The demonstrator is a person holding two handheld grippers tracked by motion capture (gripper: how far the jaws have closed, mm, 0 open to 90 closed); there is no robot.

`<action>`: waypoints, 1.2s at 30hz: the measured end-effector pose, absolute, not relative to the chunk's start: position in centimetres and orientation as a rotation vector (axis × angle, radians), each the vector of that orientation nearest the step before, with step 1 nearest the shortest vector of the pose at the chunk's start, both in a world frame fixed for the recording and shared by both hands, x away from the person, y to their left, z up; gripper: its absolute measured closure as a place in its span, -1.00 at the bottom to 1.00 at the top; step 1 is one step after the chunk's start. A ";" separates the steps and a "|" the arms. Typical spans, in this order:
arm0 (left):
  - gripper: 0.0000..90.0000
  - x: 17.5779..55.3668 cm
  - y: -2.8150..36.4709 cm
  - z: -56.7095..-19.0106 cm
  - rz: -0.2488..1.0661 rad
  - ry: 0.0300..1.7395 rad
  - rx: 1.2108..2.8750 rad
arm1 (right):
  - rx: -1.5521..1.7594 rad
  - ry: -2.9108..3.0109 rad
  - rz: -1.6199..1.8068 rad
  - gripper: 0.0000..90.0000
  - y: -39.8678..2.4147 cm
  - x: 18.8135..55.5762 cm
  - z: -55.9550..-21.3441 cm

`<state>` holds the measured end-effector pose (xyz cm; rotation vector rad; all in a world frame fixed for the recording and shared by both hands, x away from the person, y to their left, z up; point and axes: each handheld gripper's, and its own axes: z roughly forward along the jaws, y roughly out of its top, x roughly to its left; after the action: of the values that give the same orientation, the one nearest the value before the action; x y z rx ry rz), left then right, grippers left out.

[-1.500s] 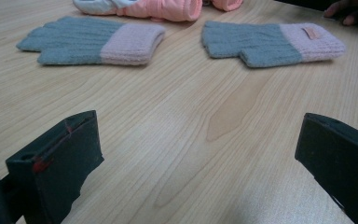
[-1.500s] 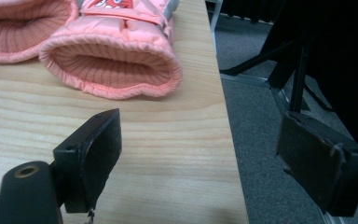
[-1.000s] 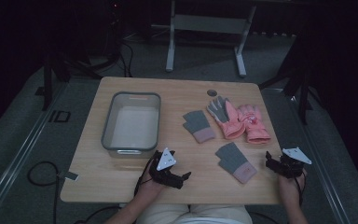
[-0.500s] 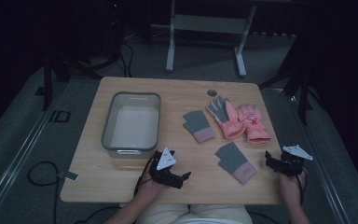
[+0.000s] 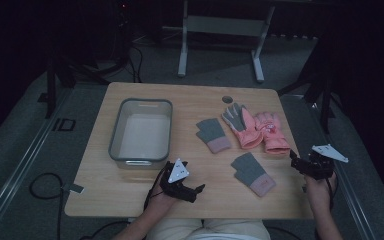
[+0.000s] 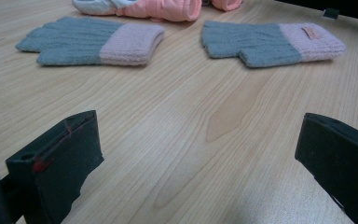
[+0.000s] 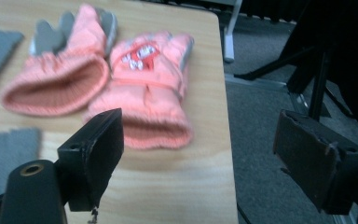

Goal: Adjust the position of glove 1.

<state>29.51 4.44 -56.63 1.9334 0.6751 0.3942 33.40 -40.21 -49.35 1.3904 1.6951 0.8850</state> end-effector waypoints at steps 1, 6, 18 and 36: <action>-1.00 29.5 4.4 -56.6 0.394 0.675 1.933 | 1.388 1.691 0.890 -0.64 -40.2 33.4 -49.1; -1.00 29.5 4.4 -56.6 0.397 0.677 1.935 | 1.356 1.677 0.913 -0.64 -39.8 33.8 -47.2; -1.00 29.5 4.4 -56.6 0.401 0.679 1.938 | 1.257 1.679 0.986 -0.65 -37.7 35.1 -43.0; -1.00 29.5 4.4 -56.6 0.400 0.679 1.935 | 1.119 1.809 1.123 -0.63 -30.9 36.8 -40.3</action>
<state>29.51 4.43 -56.62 1.9351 0.6789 0.3997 36.81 -30.87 -40.28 1.1195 1.8089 1.1225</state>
